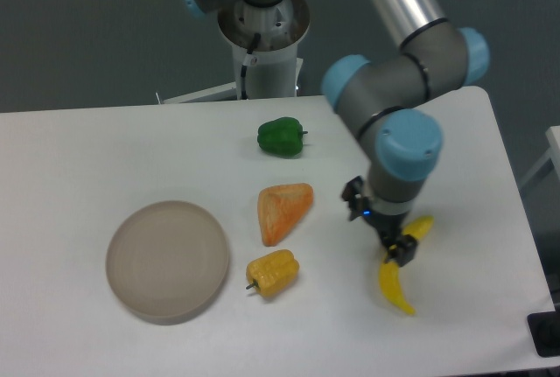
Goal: Pick up the yellow pepper from the table
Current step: 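Move the gripper from beside the banana over the small yellow pepper, then close the gripper on the yellow pepper and lift it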
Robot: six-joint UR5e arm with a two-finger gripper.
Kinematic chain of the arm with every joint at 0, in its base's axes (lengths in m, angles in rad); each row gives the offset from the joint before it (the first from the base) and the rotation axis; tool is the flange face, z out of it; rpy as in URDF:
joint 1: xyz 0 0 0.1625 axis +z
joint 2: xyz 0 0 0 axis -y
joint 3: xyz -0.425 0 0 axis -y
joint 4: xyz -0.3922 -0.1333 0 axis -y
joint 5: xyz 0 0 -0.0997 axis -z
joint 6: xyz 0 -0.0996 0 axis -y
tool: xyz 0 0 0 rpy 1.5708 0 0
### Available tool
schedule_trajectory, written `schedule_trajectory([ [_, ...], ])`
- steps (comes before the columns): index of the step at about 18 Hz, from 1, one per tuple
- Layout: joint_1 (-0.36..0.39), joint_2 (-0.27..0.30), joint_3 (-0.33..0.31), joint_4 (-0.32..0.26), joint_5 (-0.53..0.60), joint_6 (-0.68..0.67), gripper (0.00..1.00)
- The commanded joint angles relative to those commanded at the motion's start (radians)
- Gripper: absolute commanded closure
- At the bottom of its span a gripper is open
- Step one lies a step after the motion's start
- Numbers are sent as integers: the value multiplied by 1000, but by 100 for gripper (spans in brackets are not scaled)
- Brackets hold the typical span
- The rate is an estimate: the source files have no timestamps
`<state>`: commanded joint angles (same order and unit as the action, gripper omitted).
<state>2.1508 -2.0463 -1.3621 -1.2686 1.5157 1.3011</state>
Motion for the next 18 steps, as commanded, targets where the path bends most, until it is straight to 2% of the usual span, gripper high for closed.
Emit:
schedule_trajectory([
  [5,-63,-21,-9,5,-28,-158,0],
  [9,-104,-64,-12,61,-26,-232,0],
  [11,-114,-78,-12,93,-26,-241,0],
  [14,-129,-101,-20,97,-23,-256,0],
  [18,-137,-100,-55,97,-20,-258,0],
])
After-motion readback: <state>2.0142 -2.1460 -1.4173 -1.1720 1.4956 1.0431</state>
